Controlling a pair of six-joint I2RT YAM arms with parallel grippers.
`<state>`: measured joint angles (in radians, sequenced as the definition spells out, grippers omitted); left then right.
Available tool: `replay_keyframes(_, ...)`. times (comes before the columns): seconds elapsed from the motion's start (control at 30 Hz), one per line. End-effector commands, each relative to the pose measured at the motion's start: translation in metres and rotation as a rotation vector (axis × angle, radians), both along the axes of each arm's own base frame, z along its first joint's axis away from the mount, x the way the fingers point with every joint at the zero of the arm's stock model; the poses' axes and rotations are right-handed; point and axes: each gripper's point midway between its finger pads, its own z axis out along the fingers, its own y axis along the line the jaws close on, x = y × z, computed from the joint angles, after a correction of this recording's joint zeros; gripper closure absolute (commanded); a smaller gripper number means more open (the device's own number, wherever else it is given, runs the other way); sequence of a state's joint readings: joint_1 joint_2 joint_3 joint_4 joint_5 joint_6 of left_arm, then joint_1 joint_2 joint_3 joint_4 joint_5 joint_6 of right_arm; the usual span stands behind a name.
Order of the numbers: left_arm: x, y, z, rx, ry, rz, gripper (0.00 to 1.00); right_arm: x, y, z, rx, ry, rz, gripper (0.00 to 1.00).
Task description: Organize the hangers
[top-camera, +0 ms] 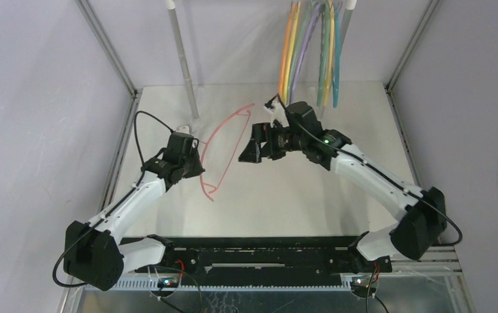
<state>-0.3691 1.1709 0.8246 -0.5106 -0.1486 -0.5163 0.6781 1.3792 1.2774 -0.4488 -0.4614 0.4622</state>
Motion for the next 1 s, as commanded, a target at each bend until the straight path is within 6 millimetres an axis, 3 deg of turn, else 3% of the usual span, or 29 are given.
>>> replay_keyframes(0.0,0.014,-0.014,0.033,-0.107,-0.124,0.012,1.0,0.011,0.034,0.007,0.105,0.033,0.036,0.0)
replay_keyframes(0.2,0.013,-0.015,0.063,-0.156,-0.19,0.026,1.0,0.02,0.055,-0.024,0.093,0.118,0.031,0.0)
replay_keyframes(0.3,0.009,-0.015,0.072,-0.179,-0.209,0.034,1.0,0.023,0.068,-0.029,0.125,0.146,0.047,0.0)
replay_keyframes(0.43,0.002,-0.011,0.074,-0.194,-0.223,0.053,1.0,0.033,0.087,-0.028,0.144,0.141,0.045,0.0)
replay_keyframes(0.73,-0.004,-0.007,0.071,-0.214,-0.236,0.076,1.0,0.057,0.127,-0.047,0.158,0.2,-0.002,0.0)
replay_keyframes(0.83,-0.004,-0.007,0.071,-0.22,-0.243,0.081,1.0,0.062,0.136,-0.048,0.161,0.203,-0.029,0.05)
replay_keyframes(0.93,-0.004,-0.008,0.071,-0.228,-0.248,0.082,1.0,0.064,0.145,-0.051,0.175,0.225,-0.021,0.34)
replay_keyframes(0.97,-0.005,-0.008,0.071,-0.229,-0.25,0.082,1.0,0.064,0.148,-0.051,0.2,0.249,-0.006,0.7)
